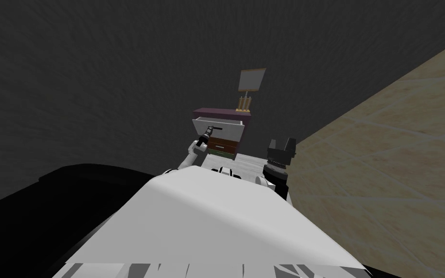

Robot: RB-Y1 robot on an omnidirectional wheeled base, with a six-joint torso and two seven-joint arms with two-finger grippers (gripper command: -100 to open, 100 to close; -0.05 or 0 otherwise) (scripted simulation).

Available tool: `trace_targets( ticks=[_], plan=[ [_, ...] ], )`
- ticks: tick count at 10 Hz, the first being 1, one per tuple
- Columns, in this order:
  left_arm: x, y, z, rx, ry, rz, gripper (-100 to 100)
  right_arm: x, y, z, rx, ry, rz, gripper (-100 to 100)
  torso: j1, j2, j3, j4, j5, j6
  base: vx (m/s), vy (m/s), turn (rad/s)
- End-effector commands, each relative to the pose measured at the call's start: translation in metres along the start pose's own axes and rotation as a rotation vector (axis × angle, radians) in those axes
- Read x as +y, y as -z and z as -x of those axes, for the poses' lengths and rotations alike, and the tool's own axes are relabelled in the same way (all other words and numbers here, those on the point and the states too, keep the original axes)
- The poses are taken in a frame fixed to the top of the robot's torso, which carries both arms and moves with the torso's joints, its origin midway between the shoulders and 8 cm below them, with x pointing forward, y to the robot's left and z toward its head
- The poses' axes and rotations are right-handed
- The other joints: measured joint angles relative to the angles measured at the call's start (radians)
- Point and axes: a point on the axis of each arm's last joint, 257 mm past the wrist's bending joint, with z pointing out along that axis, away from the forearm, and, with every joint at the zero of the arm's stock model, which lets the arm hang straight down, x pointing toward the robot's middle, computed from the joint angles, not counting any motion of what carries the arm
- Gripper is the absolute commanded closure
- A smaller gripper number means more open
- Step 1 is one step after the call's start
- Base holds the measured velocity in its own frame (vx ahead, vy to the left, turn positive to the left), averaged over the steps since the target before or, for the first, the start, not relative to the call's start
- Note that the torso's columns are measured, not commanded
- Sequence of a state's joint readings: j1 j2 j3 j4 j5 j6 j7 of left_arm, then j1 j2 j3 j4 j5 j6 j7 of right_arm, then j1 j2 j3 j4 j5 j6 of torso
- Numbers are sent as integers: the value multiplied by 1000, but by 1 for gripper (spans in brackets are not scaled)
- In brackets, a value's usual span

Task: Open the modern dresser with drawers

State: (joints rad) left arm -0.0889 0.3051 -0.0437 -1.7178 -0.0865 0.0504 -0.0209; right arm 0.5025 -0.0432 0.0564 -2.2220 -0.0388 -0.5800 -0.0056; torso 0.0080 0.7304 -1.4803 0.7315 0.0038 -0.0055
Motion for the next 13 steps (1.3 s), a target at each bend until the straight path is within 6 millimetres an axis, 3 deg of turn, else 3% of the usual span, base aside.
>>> trace_targets(
  ticks=[1,3,5,6,7,8,10,13],
  plan=[
    [-5,-13,1,-9,-2,-25,100,0,0,0,0,0,0,0,2,-3,-2,-3,1,0,-126,-6,56],
    [-4,-28,0,-5,-3,-21,100,0,0,0,0,0,0,0,0,8,5,4,-1,1,-122,15,3],
    [26,-26,-4,2,-3,37,100,0,0,0,0,0,0,0,-2,2,1,3,-2,1,-4,4,-8],
    [31,-26,-4,3,-3,46,100,0,0,0,0,0,0,0,0,-1,-1,0,0,-1,16,-4,6],
    [31,-26,-4,3,-3,46,100,0,0,0,0,0,0,0,2,-3,-2,-3,1,0,9,-6,0],
    [1,-43,-2,-7,0,-28,100,0,0,0,0,0,0,0,3,-4,-3,-5,2,0,-118,19,40],
    [-4,-58,-3,-4,-2,-32,100,0,0,0,0,0,0,0,1,9,5,5,-1,0,-119,14,5],
    [35,-54,-8,6,-2,44,100,0,0,0,0,0,0,0,-1,1,0,1,-1,-1,-1,-5,-5]
  ],
)
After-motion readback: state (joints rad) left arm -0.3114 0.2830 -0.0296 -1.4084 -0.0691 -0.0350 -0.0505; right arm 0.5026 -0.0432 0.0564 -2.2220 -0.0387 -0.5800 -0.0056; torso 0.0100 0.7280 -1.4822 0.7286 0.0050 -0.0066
